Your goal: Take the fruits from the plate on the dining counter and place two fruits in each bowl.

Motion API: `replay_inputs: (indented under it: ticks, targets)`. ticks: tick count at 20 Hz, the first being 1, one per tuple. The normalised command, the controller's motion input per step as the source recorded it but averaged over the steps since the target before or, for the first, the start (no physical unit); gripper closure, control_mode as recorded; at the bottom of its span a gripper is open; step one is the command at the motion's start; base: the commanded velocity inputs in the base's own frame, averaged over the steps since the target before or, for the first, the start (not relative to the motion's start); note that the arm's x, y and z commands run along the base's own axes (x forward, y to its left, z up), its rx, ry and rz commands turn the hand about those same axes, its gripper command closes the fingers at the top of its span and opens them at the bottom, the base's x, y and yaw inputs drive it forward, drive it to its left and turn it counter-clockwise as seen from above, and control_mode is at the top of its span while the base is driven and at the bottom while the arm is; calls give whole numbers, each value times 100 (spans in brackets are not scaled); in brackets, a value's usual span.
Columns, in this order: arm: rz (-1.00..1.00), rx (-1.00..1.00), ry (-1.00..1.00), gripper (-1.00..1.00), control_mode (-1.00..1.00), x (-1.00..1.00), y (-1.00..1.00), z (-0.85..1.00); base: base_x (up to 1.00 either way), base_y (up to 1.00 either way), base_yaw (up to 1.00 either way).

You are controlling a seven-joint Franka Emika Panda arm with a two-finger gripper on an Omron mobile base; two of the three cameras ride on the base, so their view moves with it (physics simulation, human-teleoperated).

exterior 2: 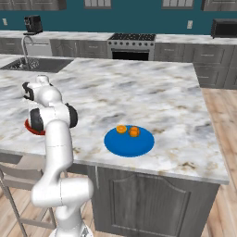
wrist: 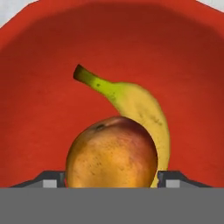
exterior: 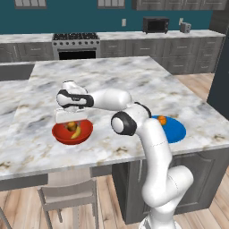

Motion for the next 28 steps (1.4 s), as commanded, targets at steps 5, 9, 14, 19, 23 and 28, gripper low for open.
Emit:
replay_inputs:
  ticks: [5, 9, 14, 19, 23, 28]
  targets:
    - [0, 0, 0, -100, -100, -5, -27, 35, 0, 0, 0]
    - [0, 0, 0, -100, -100, -33, -53, 47, 0, 0, 0]
    - [0, 0, 0, -100, -100, -58, -97, 33, 0, 0, 0]
    - [0, 3, 0, -100, -100, -46, -100, 10, 0, 0, 0]
    - [0, 2, 0, -100, -100, -43, -100, 8, 0, 0, 0]
    - [-1, 2, 1, -100, -100, -52, -100, 3, 0, 0, 0]
